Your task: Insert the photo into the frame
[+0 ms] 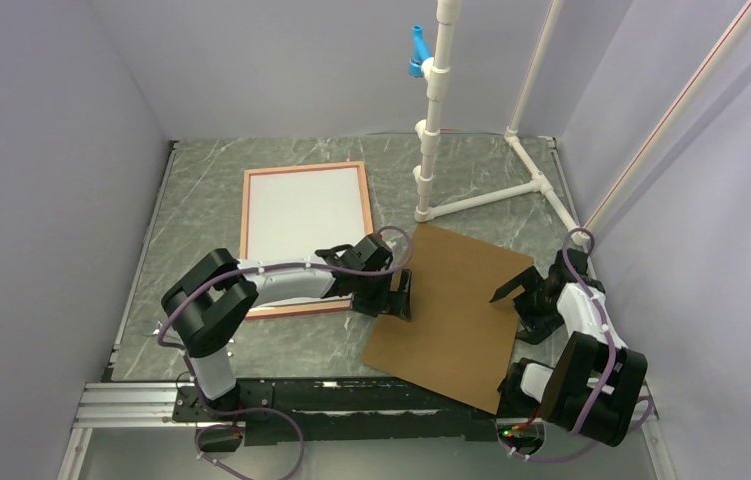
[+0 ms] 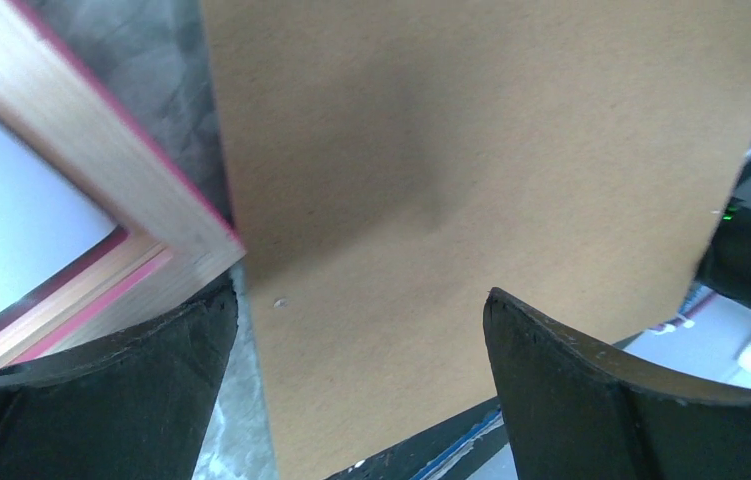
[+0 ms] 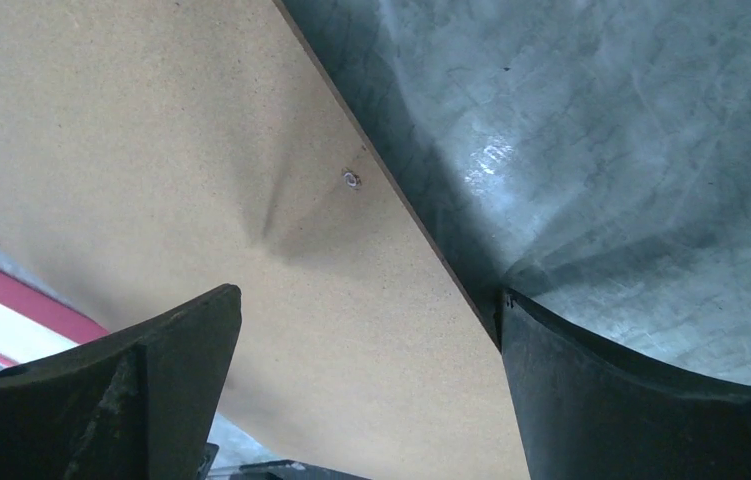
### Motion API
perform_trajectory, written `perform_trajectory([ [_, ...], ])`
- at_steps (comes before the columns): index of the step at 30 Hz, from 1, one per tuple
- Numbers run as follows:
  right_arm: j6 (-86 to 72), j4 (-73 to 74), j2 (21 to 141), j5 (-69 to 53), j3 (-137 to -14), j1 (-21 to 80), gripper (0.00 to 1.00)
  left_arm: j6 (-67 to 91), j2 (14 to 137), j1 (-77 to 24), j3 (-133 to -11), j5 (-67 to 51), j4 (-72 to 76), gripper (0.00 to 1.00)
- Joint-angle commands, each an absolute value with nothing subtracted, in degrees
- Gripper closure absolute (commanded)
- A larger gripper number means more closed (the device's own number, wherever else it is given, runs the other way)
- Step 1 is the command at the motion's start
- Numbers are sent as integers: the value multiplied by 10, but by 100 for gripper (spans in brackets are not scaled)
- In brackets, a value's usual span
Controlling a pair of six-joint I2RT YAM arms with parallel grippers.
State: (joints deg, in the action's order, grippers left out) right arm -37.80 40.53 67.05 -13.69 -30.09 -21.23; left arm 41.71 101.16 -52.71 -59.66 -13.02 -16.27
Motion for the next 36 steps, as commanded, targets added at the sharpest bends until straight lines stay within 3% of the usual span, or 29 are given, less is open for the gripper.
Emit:
perform_trajectory([
  [1,-362,305,689,-220,-238,-209,0,432,1054,-527,-548,-179,-98,1],
  [10,-338,339,607,-291,-231,-209,0,473,1008,-535,-502,-254,11,4],
  [28,-341,347,553,-378,-218,-190,0,477,805,-586,-529,-158,-134,2],
  [36,-392,292,546,-406,-209,-126,0,471,755,-585,-531,-100,-202,0],
])
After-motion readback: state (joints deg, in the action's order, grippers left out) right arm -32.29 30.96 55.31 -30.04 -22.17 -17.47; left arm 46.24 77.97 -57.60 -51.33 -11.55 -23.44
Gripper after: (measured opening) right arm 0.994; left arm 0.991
